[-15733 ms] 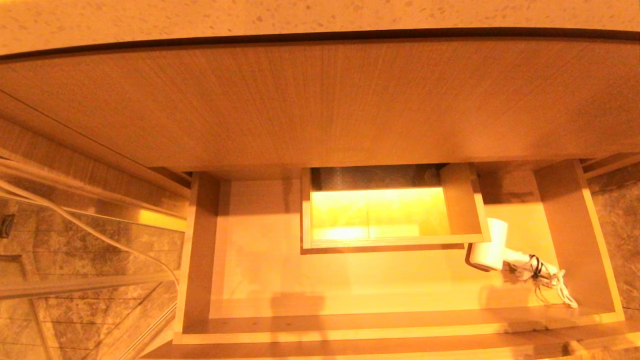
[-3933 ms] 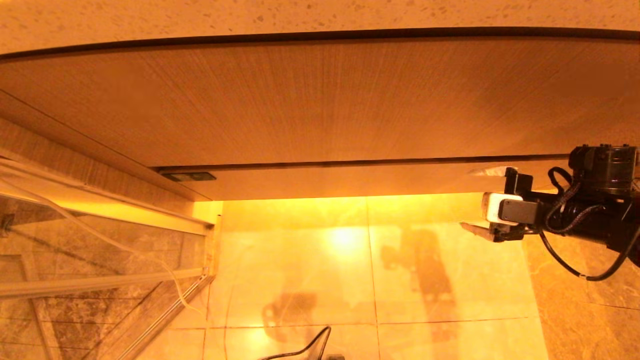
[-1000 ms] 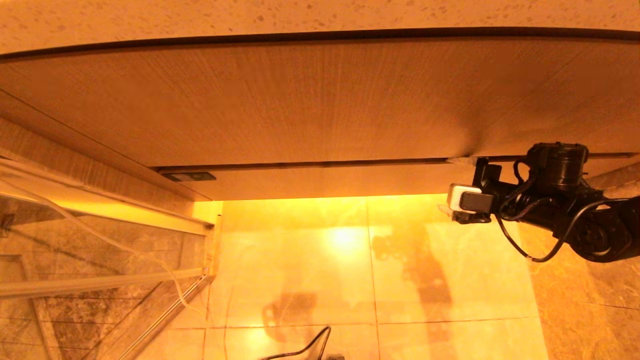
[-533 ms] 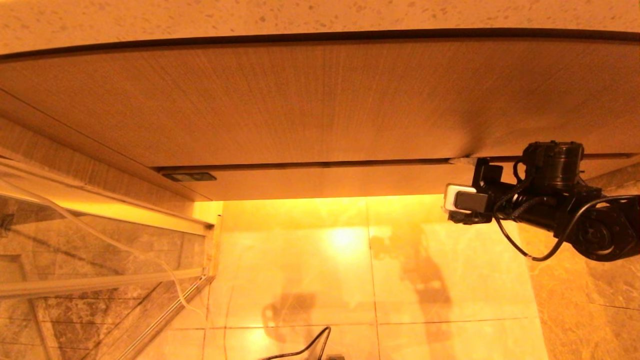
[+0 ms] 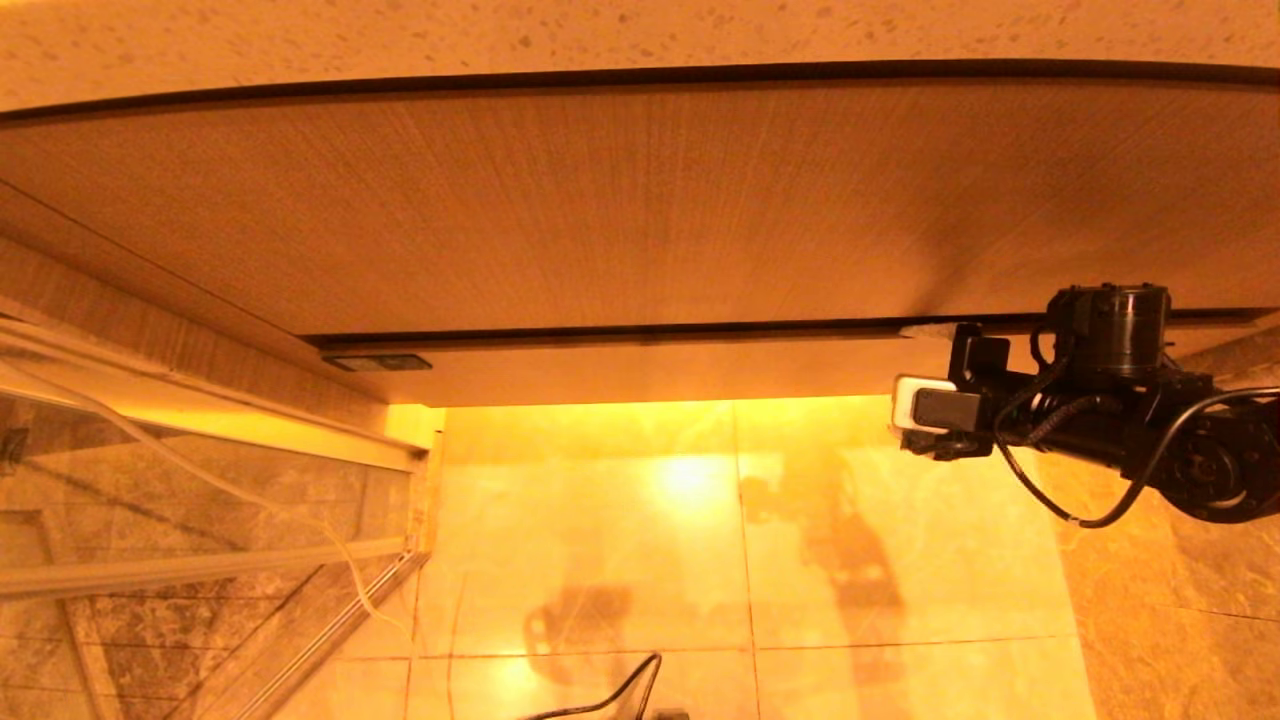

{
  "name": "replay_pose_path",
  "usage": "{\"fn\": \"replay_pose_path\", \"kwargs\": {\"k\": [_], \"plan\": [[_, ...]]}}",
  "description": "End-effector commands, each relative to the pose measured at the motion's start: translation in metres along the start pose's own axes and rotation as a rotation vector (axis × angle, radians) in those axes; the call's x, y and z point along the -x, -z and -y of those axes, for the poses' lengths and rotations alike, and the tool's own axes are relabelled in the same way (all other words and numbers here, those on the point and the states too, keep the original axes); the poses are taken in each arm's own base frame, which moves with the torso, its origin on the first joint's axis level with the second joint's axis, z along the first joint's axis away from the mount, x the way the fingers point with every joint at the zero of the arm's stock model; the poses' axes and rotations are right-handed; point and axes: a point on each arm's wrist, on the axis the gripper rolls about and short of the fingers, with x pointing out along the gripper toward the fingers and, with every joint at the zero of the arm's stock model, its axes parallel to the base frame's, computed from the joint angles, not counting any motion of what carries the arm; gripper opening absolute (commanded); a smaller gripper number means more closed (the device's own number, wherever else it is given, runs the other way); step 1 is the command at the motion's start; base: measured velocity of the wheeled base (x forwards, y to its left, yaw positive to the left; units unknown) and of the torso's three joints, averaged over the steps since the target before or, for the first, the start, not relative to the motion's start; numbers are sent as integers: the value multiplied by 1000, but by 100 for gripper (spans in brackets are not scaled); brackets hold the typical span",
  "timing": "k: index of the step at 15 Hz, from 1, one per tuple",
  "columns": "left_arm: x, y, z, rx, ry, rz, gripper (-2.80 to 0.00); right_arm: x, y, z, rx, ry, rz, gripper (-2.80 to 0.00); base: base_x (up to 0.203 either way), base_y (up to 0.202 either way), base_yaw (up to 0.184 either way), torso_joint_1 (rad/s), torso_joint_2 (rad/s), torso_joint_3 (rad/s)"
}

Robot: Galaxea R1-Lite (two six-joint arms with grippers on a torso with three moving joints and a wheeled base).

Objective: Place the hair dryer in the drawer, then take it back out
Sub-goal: Pull open the drawer

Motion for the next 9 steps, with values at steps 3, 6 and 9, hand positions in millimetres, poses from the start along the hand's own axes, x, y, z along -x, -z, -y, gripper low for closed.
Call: {"fn": "replay_pose_path", "kwargs": {"k": [3, 6, 9], "plan": [[0, 0, 0, 0, 0, 0, 0, 5, 0, -5, 18, -22, -20, 0, 0, 0, 0, 0, 0, 0], [0, 0, 0, 0, 0, 0, 0, 12, -1, -11, 30, -60, -38, 0, 0, 0, 0, 0, 0, 0], [0, 0, 0, 0, 0, 0, 0, 14, -5, -3, 40, -38, -31, 0, 0, 0, 0, 0, 0, 0]]}}
